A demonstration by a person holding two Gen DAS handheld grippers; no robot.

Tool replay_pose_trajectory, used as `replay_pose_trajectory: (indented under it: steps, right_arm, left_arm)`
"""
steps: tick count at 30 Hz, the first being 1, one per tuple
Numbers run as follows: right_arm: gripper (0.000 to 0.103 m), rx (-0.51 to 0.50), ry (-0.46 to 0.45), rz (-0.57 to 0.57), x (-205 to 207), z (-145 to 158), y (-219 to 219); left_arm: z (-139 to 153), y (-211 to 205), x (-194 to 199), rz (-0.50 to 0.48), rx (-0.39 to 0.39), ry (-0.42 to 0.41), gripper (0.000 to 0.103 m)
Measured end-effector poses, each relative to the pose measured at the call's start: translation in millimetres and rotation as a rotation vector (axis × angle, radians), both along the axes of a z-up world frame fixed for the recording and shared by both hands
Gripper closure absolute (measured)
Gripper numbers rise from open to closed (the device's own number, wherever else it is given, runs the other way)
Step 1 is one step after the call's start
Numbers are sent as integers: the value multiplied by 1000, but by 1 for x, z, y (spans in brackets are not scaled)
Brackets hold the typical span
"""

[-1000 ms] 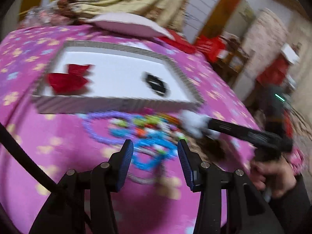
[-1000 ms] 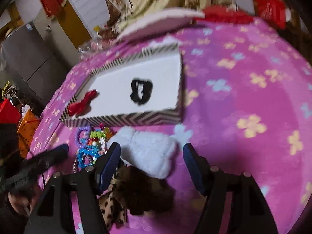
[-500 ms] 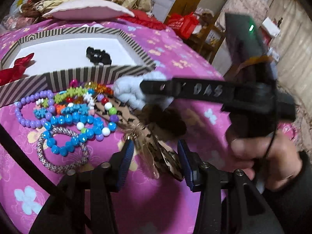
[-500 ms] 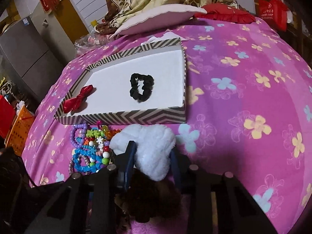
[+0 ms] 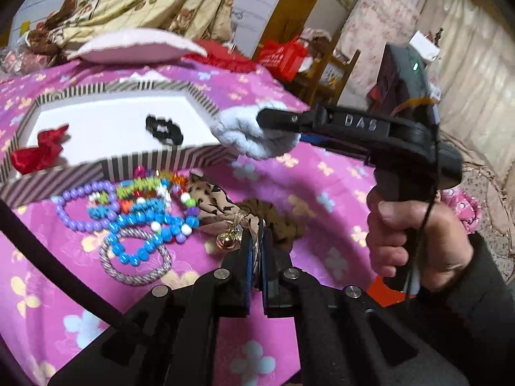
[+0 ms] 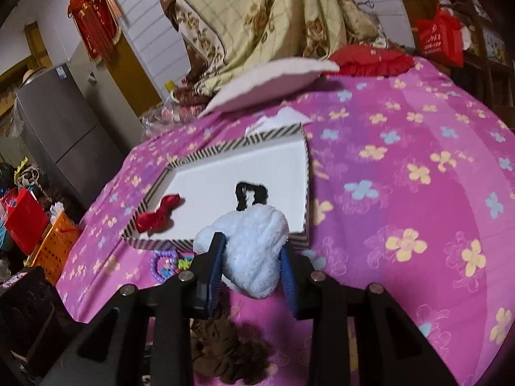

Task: Organize jewelry
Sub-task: 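Grasp the white fluffy scrunchie with the right gripper while the left gripper grasps the leopard-print scrunchie, then carry the white scrunchie and leopard-print scrunchie over the tray with both grippers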

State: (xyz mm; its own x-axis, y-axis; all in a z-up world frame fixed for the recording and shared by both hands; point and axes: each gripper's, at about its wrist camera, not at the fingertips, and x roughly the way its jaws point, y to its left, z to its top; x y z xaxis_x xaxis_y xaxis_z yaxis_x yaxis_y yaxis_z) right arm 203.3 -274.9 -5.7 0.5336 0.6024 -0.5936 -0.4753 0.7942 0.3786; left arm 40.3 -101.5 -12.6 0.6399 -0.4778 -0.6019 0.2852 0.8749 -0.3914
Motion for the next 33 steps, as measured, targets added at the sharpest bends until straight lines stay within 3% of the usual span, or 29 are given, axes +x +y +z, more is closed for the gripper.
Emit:
replay_pose_trajectory:
  steps: [12,25,33]
  right_arm:
    - [70,17,-25,-25,-5,12,-6]
    - [69,26,-30,-12,-9,15,2]
    - [70,31,-44,1,-12,18,8]
  left_arm:
    - [40,44,-1,87,-115,-92,103]
    - [58,86,15,234,-150,-128,103]
    - [50,98,29,283,-182,-121,103]
